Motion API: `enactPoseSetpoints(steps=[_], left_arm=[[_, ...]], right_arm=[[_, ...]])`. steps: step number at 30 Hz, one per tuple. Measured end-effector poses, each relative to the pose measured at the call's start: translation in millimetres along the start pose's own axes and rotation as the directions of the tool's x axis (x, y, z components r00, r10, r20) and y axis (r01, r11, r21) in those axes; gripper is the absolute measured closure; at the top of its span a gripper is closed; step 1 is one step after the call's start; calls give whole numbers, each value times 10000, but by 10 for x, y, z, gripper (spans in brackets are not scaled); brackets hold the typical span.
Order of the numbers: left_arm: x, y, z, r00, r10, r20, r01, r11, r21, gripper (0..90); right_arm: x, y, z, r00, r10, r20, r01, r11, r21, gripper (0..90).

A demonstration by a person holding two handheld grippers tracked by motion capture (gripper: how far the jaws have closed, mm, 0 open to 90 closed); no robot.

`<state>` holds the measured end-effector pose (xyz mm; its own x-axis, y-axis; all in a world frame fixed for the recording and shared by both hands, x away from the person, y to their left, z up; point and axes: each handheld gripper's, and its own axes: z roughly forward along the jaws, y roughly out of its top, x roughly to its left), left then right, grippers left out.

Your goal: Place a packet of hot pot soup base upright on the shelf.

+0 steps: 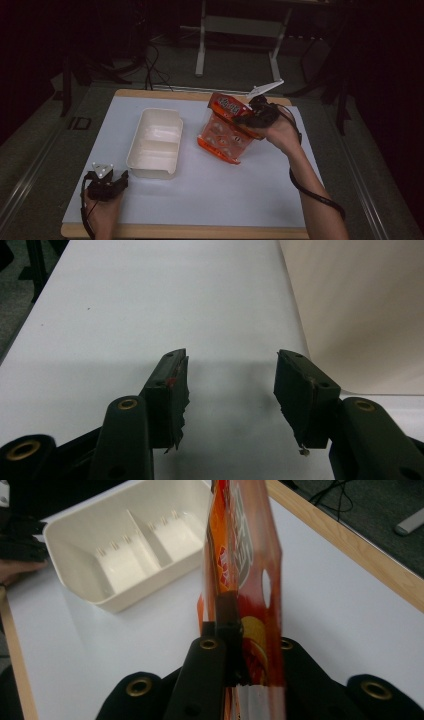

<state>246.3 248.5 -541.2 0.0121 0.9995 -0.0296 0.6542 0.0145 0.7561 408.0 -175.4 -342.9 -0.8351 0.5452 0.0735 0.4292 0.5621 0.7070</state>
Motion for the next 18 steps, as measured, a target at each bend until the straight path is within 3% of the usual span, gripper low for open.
enactPoseSetpoints(steps=[18], left_arm=[[-2, 8, 4, 9999, 103, -52, -103, 9999, -43, 468]], right_arm=[[131, 106, 78, 9990, 372, -247, -394, 9946, -957, 900]])
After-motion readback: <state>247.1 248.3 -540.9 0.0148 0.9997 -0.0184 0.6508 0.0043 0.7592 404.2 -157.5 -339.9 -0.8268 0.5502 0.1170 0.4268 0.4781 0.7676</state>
